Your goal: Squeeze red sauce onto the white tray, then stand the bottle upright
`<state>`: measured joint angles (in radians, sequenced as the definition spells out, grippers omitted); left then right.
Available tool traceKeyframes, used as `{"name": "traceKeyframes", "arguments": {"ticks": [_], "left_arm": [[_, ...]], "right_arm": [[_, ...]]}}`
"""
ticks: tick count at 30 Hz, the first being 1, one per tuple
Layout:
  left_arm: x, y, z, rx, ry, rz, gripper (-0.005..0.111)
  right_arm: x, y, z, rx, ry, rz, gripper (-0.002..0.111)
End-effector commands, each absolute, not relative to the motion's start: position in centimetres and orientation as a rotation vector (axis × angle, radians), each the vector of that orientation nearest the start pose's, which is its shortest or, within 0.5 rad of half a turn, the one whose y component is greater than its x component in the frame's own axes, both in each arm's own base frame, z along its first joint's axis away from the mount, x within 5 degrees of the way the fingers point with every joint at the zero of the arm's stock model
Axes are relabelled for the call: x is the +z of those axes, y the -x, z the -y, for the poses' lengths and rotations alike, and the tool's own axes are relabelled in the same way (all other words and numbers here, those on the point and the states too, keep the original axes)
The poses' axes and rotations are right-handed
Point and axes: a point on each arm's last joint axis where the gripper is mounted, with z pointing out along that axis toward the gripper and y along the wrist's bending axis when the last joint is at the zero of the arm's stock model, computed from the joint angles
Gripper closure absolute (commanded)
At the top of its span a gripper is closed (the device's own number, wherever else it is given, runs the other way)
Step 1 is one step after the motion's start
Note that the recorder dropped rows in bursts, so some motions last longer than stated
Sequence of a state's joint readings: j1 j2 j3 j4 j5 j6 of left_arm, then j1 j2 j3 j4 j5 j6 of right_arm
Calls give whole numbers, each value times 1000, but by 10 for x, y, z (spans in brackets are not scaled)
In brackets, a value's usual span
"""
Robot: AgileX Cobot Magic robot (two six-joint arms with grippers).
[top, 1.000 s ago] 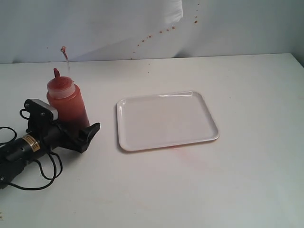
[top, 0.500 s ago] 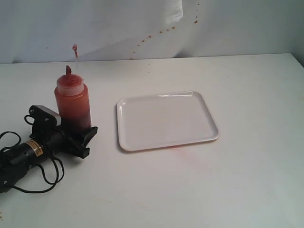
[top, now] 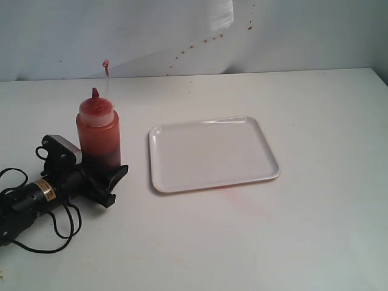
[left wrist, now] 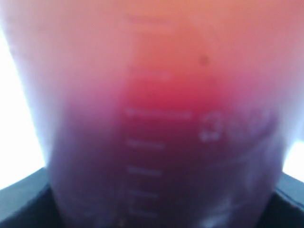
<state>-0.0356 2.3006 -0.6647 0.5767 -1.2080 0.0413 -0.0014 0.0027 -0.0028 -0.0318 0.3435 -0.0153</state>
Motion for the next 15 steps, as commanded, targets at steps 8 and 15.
{"name": "traceKeyframes", "arguments": {"ticks": [8, 15], "left_arm": [[88, -325, 62, -264, -753, -1584, 107], [113, -332, 55, -128, -708, -1515, 107]], "right_arm": [[182, -54, 2, -49, 25, -1825, 108], [182, -54, 2, -49, 25, -1825, 108]]}}
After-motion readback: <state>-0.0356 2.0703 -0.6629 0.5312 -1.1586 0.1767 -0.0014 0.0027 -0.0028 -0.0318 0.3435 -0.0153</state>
